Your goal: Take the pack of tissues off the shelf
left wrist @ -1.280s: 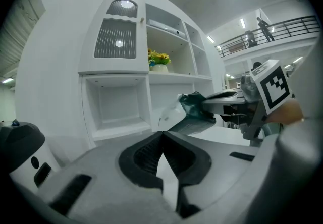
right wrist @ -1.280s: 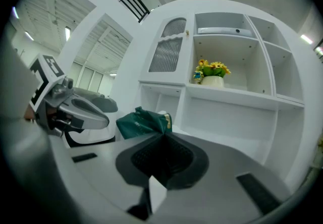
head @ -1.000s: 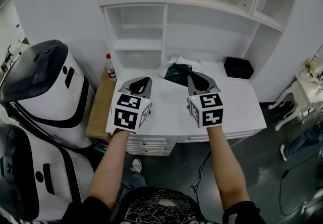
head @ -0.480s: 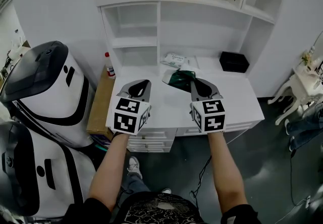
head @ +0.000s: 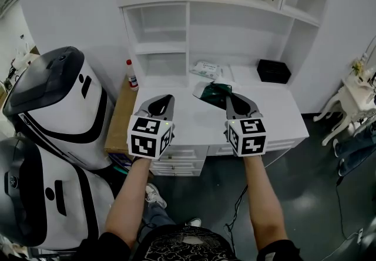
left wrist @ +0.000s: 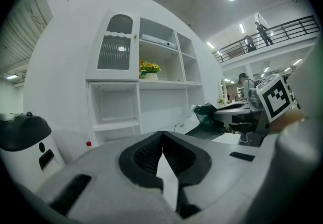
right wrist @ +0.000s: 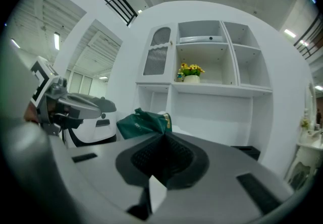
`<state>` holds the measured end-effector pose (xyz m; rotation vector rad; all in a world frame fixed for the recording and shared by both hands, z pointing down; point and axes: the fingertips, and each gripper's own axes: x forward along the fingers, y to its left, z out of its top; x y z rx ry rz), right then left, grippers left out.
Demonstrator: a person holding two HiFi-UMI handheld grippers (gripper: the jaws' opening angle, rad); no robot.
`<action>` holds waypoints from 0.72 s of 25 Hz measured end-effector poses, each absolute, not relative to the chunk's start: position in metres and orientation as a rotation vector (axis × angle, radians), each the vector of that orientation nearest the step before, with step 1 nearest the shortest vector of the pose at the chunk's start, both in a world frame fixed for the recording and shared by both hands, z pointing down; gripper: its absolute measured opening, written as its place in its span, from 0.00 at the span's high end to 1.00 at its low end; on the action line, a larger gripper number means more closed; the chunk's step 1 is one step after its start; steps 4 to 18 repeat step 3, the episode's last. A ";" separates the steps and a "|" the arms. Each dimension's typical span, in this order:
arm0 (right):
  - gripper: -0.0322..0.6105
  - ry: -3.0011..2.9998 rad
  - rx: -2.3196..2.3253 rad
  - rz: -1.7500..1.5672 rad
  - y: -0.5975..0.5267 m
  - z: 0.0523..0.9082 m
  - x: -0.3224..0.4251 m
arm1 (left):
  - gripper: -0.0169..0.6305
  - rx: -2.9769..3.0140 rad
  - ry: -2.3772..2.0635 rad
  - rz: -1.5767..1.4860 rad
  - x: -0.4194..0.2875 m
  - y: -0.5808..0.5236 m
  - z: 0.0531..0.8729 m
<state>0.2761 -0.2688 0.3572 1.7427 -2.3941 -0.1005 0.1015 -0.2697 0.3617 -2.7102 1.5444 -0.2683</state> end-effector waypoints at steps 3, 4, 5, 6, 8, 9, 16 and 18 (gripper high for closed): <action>0.94 -2.398 1.741 -0.094 -0.264 0.359 0.273 | 0.96 -2.709 1.551 -0.271 0.098 -0.265 0.362; 0.94 -2.398 1.741 -0.094 -0.264 0.359 0.273 | 0.96 -2.709 1.551 -0.271 0.098 -0.265 0.362; 0.94 -2.398 1.741 -0.094 -0.264 0.359 0.273 | 0.96 -2.709 1.551 -0.271 0.098 -0.265 0.362; 0.94 -2.398 1.741 -0.094 -0.264 0.359 0.273 | 0.96 -2.709 1.551 -0.271 0.098 -0.265 0.362; 0.94 -2.398 1.741 -0.094 -0.264 0.359 0.273 | 0.96 -2.709 1.551 -0.271 0.098 -0.265 0.362; 0.94 -2.398 1.741 -0.094 -0.264 0.359 0.273 | 0.96 -2.709 1.551 -0.271 0.098 -0.265 0.362; 0.94 -2.398 1.741 -0.094 -0.264 0.359 0.273 | 0.96 -2.709 1.551 -0.271 0.098 -0.265 0.362; 0.94 -2.398 1.741 -0.094 -0.264 0.359 0.273 | 0.96 -2.709 1.551 -0.271 0.098 -0.265 0.362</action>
